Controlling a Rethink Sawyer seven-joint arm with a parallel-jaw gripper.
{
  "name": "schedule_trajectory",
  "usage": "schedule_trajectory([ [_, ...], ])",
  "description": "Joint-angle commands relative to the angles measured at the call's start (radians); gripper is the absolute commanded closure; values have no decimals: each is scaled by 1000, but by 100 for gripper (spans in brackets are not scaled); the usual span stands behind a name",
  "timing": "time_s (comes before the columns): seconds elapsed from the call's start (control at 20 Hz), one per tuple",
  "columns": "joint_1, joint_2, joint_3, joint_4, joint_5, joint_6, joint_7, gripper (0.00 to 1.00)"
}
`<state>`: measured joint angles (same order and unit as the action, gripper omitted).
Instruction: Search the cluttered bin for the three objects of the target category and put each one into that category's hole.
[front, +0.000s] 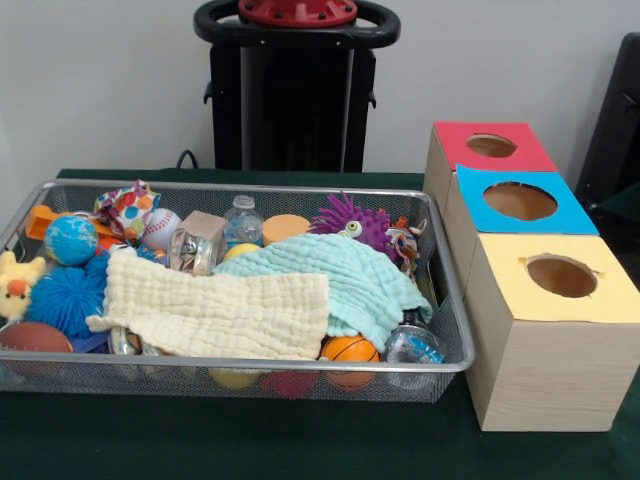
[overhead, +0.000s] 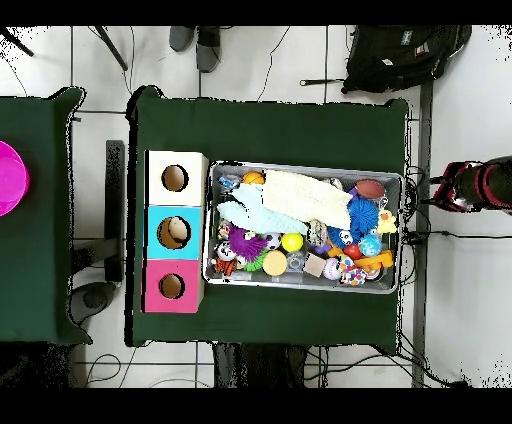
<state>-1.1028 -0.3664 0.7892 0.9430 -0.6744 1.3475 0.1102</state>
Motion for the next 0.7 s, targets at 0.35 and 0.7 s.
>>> schedule_trajectory([
  [0.35,12,-21,40,94,34,-82,-224,0],
  [0.7,-4,-27,35,138,54,-121,-189,0],
])
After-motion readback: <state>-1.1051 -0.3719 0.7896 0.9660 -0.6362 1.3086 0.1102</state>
